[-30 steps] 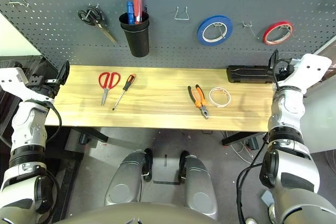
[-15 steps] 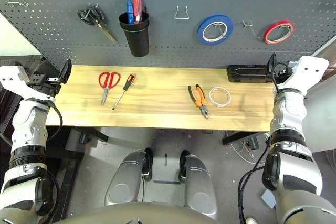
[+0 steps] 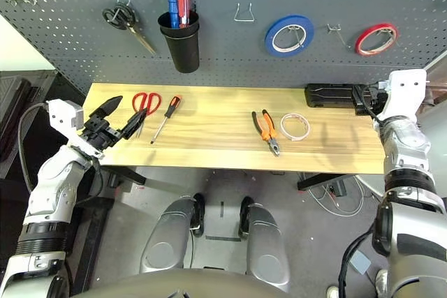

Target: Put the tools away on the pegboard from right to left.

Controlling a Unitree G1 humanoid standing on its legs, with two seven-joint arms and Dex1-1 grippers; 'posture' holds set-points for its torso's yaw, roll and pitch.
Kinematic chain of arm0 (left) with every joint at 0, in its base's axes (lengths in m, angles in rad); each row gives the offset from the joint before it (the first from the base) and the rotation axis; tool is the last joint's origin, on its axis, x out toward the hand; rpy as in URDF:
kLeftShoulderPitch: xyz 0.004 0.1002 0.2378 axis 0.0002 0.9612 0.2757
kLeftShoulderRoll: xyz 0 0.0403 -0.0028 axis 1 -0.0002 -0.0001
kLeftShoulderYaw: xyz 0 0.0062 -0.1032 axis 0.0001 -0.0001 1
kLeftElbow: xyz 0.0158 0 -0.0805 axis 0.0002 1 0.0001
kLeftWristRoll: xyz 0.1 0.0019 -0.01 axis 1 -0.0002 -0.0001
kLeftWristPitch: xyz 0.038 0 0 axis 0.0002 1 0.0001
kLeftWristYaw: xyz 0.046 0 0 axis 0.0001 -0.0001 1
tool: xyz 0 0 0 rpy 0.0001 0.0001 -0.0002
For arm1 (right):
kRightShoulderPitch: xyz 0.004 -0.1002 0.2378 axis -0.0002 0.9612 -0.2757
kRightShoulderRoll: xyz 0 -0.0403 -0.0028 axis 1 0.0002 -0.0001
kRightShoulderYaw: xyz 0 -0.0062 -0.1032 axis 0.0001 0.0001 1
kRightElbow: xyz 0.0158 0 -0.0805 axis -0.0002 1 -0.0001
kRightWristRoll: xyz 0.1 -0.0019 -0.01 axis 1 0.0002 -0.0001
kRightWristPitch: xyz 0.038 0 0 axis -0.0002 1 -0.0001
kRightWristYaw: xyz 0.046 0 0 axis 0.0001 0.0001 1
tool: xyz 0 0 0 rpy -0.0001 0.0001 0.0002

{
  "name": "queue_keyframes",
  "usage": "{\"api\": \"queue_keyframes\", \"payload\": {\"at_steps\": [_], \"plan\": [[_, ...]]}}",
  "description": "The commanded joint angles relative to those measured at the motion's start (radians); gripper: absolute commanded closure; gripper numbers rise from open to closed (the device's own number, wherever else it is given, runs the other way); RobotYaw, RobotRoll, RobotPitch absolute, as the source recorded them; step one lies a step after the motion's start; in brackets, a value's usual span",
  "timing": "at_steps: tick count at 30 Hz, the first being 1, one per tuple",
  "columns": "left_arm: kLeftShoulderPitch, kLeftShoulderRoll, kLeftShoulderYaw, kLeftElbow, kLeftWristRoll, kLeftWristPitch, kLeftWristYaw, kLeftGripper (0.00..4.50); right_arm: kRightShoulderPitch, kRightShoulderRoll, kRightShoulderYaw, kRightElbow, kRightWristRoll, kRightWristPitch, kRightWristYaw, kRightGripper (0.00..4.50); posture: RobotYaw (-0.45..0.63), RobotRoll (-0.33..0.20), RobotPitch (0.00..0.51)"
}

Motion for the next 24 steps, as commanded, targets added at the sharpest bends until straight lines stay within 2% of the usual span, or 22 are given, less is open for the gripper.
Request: {"api": "queue_keyframes", "payload": {"at_steps": [1,12,24], "plan": [[0.008,0.032,-0.071,-0.038,0.040,0.037,-0.054,0.03,-0.041,-0.036,0.061,0.048,-0.052,0.043,0.084,0.00,0.23,0.000,0.242],[-0.035,0.115,-0.145,-0.052,0.096,0.105,-0.125,0.03,-0.171,-0.034,0.276,0.145,-0.214,0.104,0.384,0.00,0.25,0.000,0.264],[0.005,0.174,-0.157,-0.118,0.136,0.131,-0.147,0.03,-0.231,0.060,0.415,0.234,-0.348,0.131,0.459,0.00,0.32,0.000,0.281]]}}
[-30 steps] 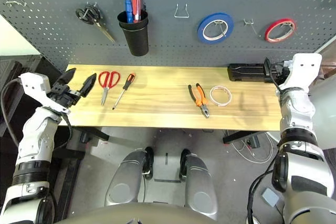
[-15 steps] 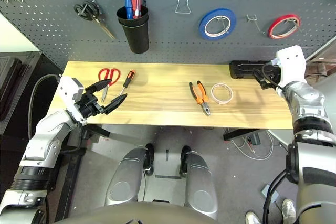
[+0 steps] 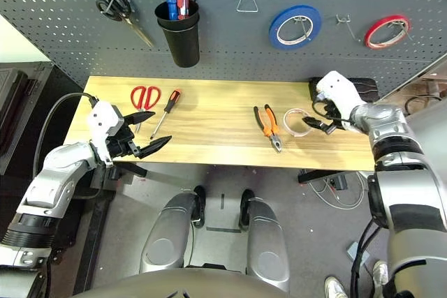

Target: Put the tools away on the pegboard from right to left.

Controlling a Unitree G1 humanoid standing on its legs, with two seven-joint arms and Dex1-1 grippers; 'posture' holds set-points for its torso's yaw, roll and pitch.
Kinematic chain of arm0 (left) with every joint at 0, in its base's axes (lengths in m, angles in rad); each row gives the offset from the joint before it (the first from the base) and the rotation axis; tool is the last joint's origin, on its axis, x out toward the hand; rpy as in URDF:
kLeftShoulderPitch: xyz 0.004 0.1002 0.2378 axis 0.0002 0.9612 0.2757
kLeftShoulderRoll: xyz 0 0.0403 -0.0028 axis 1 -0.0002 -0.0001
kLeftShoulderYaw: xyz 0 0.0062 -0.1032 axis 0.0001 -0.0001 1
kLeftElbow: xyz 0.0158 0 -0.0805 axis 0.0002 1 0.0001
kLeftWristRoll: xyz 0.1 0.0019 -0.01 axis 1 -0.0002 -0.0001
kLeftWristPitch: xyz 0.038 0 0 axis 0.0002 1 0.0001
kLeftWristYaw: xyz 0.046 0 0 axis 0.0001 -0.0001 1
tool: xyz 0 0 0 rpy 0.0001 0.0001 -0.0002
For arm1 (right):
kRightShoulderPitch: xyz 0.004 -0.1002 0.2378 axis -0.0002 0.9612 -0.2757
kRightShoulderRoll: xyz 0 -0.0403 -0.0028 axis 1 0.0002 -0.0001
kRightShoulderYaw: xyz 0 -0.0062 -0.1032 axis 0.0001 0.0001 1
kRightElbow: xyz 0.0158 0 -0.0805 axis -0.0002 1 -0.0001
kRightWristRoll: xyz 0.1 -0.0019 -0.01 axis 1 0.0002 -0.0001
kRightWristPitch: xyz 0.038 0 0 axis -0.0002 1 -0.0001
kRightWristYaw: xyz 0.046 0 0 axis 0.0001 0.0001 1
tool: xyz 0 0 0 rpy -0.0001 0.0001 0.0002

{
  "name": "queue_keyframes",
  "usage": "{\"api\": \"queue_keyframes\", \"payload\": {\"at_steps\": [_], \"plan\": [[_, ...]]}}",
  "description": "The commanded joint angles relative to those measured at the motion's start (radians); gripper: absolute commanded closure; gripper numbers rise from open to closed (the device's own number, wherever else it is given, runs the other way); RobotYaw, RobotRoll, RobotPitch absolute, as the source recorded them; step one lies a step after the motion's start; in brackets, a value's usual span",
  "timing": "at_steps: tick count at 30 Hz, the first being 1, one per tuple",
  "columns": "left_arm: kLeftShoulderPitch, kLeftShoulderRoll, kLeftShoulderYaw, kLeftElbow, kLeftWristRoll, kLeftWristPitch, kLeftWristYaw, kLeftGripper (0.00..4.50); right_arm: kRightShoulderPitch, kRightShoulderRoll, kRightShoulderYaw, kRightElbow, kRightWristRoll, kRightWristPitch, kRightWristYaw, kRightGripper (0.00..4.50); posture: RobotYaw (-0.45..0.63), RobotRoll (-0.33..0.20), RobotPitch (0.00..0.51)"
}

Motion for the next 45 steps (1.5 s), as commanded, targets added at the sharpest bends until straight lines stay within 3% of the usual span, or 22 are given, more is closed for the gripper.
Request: {"api": "queue_keyframes", "payload": {"at_steps": [1,22,45], "plan": [[0.036,0.017,-0.010,-0.035,0.016,0.015,-0.007,0.03,-0.006,0.019,0.031,0.032,-0.038,0.010,-0.002,0.00,0.33,0.000,0.282],[0.114,0.046,0.036,-0.169,0.008,0.071,0.031,0.03,-0.005,0.131,0.106,0.088,-0.152,0.089,-0.153,0.00,0.42,0.000,0.298],[0.118,0.046,0.035,-0.182,0.009,0.087,0.023,0.03,0.025,0.067,0.041,0.080,-0.106,0.149,-0.164,0.00,0.39,0.000,0.292]]}}
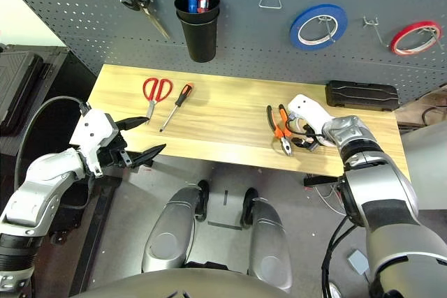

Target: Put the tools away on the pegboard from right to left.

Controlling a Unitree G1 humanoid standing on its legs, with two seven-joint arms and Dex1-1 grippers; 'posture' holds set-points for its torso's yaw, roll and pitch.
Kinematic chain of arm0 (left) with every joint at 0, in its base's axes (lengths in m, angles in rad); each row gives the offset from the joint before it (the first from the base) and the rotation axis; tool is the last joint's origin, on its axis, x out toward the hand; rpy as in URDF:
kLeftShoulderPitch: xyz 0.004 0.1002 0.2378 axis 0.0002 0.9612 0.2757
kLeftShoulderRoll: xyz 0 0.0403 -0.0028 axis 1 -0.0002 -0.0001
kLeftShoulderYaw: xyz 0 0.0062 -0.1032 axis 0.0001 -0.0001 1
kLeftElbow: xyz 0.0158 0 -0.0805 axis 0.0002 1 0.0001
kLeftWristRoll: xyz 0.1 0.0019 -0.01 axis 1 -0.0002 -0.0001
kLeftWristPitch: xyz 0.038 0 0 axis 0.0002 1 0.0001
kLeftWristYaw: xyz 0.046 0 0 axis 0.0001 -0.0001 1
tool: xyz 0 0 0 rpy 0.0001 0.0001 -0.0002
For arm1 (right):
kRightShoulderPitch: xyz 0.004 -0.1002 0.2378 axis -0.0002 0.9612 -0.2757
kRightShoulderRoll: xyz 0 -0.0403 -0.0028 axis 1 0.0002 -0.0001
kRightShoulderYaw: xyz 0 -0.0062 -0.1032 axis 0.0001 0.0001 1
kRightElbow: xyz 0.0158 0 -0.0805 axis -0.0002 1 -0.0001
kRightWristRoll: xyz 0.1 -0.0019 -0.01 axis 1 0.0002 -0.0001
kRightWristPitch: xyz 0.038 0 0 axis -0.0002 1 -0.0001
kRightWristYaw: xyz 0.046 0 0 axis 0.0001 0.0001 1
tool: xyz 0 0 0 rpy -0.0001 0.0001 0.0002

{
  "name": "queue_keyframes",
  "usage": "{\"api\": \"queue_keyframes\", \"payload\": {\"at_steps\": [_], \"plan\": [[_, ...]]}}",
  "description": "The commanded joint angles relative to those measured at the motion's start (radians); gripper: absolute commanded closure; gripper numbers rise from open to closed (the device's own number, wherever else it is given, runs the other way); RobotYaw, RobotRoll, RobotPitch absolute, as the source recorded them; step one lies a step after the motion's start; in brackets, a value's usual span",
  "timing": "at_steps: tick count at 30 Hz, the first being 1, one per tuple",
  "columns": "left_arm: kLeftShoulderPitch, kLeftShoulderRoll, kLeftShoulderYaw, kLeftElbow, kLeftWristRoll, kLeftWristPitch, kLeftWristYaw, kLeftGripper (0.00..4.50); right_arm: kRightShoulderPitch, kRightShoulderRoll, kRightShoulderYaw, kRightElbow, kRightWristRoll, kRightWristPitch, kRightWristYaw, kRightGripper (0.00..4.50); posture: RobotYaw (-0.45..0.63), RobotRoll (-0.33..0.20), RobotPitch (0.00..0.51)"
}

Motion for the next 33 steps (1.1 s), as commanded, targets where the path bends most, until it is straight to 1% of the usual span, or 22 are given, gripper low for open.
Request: {"api": "queue_keyframes", "payload": {"at_steps": [1,9,11,12,14,16,20,22,29,33], "plan": [[0.011,0.007,-0.015,-0.005,0.002,0.011,-0.013,0.03,0.024,-0.022,-0.015,0.015,0.008,0.008,-0.002,0.00,0.39,0.000,0.293],[0.015,0.014,-0.011,-0.019,-0.002,0.024,-0.017,0.03,0.051,0.007,0.008,0.022,-0.010,0.029,0.001,0.00,0.40,0.000,0.299],[0.022,0.019,-0.004,-0.027,-0.004,0.029,-0.018,0.00,0.057,0.015,0.009,0.024,-0.012,0.038,-0.002,0.39,0.41,0.000,0.302],[0.025,0.021,-0.002,-0.030,-0.005,0.030,-0.018,0.00,0.058,0.017,0.010,0.024,-0.013,0.040,-0.003,0.64,0.41,0.000,0.302],[0.031,0.024,0.001,-0.036,-0.007,0.033,-0.017,0.00,0.061,0.018,0.010,0.024,-0.014,0.045,-0.011,1.35,0.42,0.000,0.303],[0.040,0.029,0.005,-0.043,-0.009,0.036,-0.015,0.00,0.066,0.017,0.010,0.025,-0.016,0.049,-0.024,2.11,0.42,0.000,0.302],[0.043,0.031,0.006,-0.049,-0.011,0.041,-0.011,0.00,0.076,0.013,0.013,0.025,-0.019,0.052,-0.037,3.76,0.42,0.000,0.300],[0.041,0.030,0.006,-0.048,-0.010,0.042,-0.010,0.00,0.084,0.007,0.017,0.022,-0.024,0.050,-0.045,4.47,0.42,0.000,0.298],[0.039,0.025,0.014,-0.046,-0.020,0.018,-0.017,0.00,0.122,-0.027,0.008,-0.003,-0.019,0.002,-0.103,4.47,0.41,0.000,0.292],[0.037,0.007,0.012,-0.047,-0.033,-0.004,-0.020,0.00,0.152,-0.047,-0.005,-0.020,-0.006,-0.033,-0.143,4.47,0.40,0.000,0.284]]}}
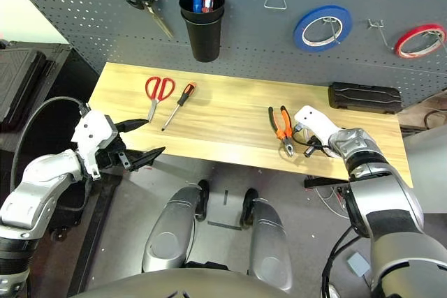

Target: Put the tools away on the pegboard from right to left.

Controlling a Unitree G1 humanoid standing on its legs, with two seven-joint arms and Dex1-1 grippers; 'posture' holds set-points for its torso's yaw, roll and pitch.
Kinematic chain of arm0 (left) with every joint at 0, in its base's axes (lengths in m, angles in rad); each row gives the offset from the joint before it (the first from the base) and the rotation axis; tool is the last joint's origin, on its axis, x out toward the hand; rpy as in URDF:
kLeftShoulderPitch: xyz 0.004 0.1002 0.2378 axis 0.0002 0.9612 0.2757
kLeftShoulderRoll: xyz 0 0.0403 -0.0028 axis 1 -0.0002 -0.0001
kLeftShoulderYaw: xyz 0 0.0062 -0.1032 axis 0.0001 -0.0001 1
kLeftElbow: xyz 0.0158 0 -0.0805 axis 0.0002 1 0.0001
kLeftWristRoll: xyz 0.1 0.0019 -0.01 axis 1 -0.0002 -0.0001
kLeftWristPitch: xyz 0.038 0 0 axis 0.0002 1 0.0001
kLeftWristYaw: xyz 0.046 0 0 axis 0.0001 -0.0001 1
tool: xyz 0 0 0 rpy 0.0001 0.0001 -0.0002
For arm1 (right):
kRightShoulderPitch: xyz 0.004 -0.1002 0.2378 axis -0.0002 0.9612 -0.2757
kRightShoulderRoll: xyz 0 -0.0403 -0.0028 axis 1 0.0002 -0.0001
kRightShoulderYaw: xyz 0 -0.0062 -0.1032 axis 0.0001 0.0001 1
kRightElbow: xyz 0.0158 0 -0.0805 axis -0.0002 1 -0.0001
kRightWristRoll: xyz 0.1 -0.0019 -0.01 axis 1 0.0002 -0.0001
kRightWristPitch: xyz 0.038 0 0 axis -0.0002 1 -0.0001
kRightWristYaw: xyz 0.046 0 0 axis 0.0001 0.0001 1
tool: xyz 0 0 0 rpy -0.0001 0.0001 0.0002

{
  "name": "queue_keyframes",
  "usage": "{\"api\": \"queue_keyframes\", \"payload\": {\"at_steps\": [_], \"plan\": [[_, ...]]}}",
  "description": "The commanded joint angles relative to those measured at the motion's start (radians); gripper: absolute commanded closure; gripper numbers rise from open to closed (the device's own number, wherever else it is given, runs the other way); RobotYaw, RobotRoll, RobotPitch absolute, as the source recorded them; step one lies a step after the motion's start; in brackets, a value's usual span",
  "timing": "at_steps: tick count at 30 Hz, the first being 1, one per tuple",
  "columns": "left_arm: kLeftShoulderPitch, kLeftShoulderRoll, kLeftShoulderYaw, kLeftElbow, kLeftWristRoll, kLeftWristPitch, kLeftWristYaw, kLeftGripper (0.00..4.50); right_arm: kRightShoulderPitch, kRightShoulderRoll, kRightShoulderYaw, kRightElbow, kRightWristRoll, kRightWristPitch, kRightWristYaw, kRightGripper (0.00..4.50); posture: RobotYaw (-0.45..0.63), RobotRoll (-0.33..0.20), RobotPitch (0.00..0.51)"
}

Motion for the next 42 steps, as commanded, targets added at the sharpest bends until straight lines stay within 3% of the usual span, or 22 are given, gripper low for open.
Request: {"api": "queue_keyframes", "payload": {"at_steps": [1,13,27,42], "plan": [[0.012,-0.018,-0.003,-0.008,-0.018,-0.025,-0.010,0.00,0.058,-0.021,-0.011,0.005,0.008,-0.016,-0.033,4.47,0.40,0.000,0.281],[-0.042,-0.067,-0.053,0.063,0.003,-0.130,-0.036,0.00,0.151,-0.069,-0.125,-0.088,0.092,-0.091,-0.233,4.47,0.33,0.000,0.256],[-0.057,-0.143,-0.090,-0.012,-0.084,-0.224,-0.109,0.00,0.330,-0.082,-0.231,-0.166,0.153,-0.346,-0.512,4.47,0.30,0.000,0.249],[-0.102,-0.215,-0.069,-0.100,-0.198,-0.180,-0.047,0.00,0.351,-0.091,-0.270,-0.175,0.182,-0.722,-0.563,4.47,0.31,0.000,0.236]]}}
